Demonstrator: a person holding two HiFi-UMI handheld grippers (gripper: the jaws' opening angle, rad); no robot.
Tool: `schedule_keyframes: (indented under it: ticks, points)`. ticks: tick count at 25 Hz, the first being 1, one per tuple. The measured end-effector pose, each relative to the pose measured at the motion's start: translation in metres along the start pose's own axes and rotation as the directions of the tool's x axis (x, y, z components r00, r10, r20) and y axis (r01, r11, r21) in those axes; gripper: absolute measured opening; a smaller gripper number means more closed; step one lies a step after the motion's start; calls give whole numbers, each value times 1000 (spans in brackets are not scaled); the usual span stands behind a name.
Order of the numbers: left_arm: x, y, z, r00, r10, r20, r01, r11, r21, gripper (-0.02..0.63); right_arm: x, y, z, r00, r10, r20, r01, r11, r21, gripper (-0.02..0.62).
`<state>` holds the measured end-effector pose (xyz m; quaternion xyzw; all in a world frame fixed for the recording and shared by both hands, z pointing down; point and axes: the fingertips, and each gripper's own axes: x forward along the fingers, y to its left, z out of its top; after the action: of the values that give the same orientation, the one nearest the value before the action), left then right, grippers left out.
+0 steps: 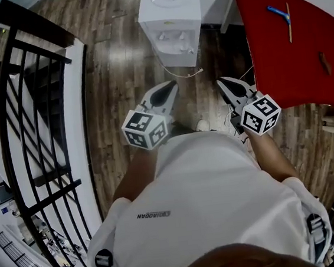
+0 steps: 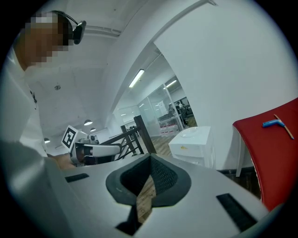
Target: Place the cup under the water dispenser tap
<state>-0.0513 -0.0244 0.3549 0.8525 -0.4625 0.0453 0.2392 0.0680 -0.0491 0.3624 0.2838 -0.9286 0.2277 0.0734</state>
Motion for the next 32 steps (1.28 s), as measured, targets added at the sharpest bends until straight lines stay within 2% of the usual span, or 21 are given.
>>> schedule_keyframes:
  ticks: [5,11,16,22,32]
  points:
    - [-13,0,-16,999,33,-36,-33,999,-9,-5,2,4,-17,1000,10,-17,-10,1000,25,21]
    - [-13,17,1,999,30,-36,-29,999,13,-5,13,16,-25,1000,0,-26,2,999,40,21]
    - [-24,41,2,998,24,-60,-22,999,32,-5,30,33,-27,999,-23,-24,24,999,34,21]
    - [-29,73,-15,992,25,-120,-22,999,31,-5,50,41,-26,998,-61,-25,62,998,33,21]
    - [-43,89,-4,995,-10,-101,14,999,35,-5,72,53,-21,996,-83,-38,83,996,12,20]
